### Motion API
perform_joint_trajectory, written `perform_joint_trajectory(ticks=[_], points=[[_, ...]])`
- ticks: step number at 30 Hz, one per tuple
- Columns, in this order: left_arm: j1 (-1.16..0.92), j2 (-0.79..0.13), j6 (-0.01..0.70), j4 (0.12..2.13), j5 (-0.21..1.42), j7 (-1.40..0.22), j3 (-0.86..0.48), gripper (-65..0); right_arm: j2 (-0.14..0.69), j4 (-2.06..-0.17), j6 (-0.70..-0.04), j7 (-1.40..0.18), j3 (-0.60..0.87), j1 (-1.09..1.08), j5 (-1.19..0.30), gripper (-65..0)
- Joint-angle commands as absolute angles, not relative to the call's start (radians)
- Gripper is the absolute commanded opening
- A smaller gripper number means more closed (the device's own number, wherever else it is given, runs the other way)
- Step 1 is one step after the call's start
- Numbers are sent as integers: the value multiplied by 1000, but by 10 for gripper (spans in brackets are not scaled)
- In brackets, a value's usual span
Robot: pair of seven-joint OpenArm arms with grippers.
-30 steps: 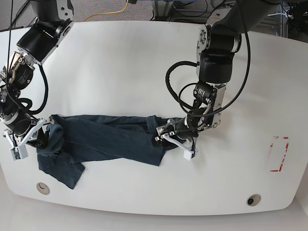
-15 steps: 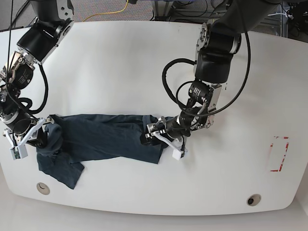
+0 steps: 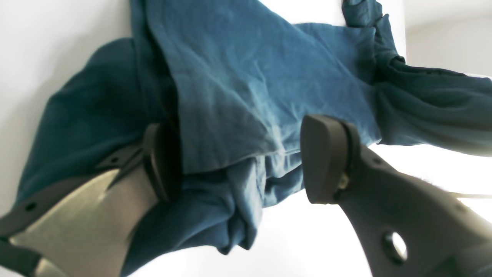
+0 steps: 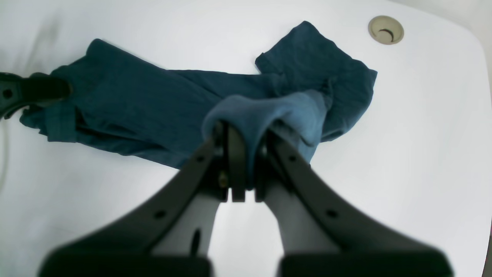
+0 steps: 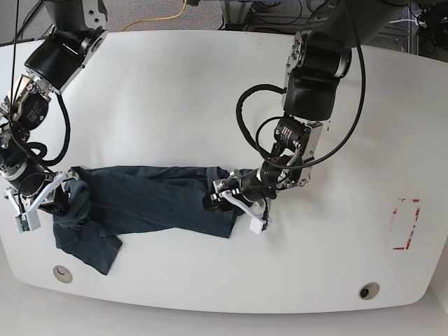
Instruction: Layout the t-shirt on the table in an organized manner, then fold the t-shirt properly
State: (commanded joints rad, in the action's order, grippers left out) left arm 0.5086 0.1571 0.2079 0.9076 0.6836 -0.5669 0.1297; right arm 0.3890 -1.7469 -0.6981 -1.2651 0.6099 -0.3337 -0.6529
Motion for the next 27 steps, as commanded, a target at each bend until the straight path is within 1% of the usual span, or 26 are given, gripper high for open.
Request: perform_joint_trajectory(ticks=[4, 14, 22, 27], points=[[509, 157, 206, 937, 684, -611, 128, -222, 389, -1747, -698, -1265, 610, -334, -653, -648], [509, 157, 206, 926, 682, -611, 128, -224, 387, -1747, -698, -1265, 610, -334, -653, -648], [509, 157, 206, 839, 682, -605, 127, -224, 387, -1747, -698, -1265, 610, -334, -653, -648], [509, 157, 202, 826, 684, -596, 127, -224, 386, -1745, -698, -1265, 610, -334, -653, -648]])
